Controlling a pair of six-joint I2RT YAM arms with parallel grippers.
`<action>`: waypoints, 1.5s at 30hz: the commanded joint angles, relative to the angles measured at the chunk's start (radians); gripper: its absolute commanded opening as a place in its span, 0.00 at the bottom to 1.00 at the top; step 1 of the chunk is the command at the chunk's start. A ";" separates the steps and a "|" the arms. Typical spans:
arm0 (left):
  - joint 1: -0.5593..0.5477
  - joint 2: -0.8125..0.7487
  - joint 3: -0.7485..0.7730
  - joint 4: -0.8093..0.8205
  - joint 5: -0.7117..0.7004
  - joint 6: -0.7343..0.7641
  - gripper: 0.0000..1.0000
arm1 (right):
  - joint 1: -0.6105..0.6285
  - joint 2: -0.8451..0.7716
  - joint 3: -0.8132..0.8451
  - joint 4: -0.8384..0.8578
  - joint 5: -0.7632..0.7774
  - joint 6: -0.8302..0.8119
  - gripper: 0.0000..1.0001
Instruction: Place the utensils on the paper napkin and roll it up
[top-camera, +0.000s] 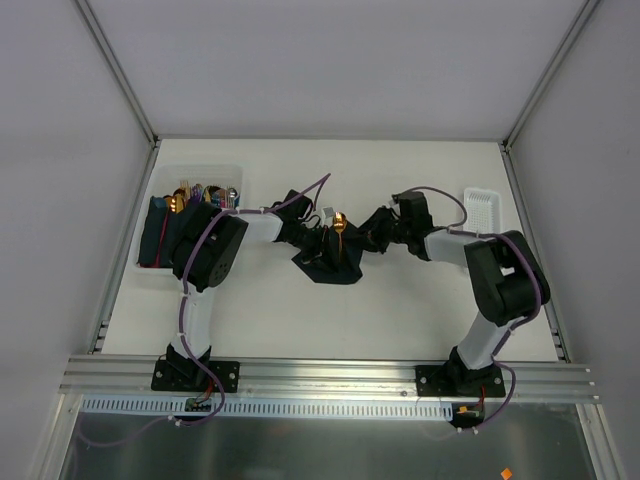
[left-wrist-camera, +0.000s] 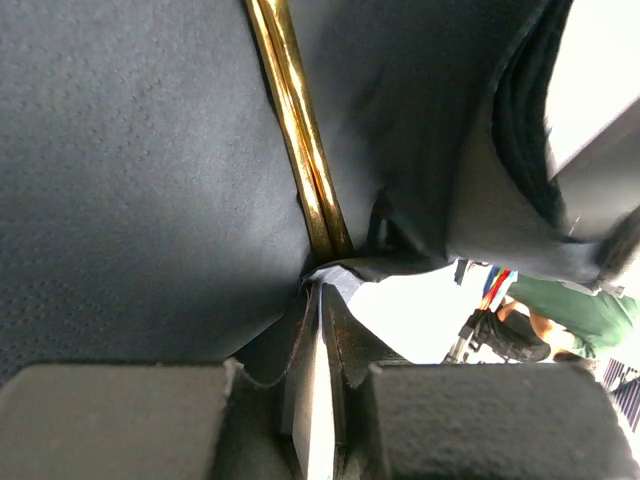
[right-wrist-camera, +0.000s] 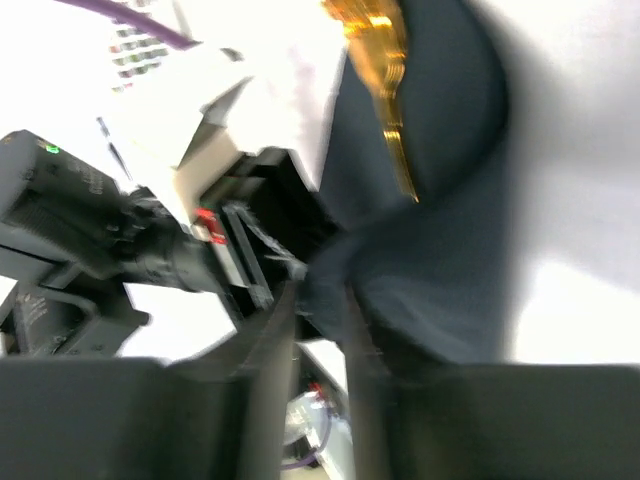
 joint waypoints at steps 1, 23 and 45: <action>0.009 0.019 0.019 -0.030 -0.031 0.023 0.06 | -0.030 -0.077 -0.024 -0.161 0.071 -0.138 0.32; 0.009 0.030 0.044 -0.030 -0.032 0.012 0.05 | -0.071 -0.044 -0.089 -0.312 0.148 -0.412 0.78; 0.007 0.010 0.045 -0.022 0.023 0.007 0.05 | -0.036 -0.079 -0.089 -0.470 0.223 -0.625 0.55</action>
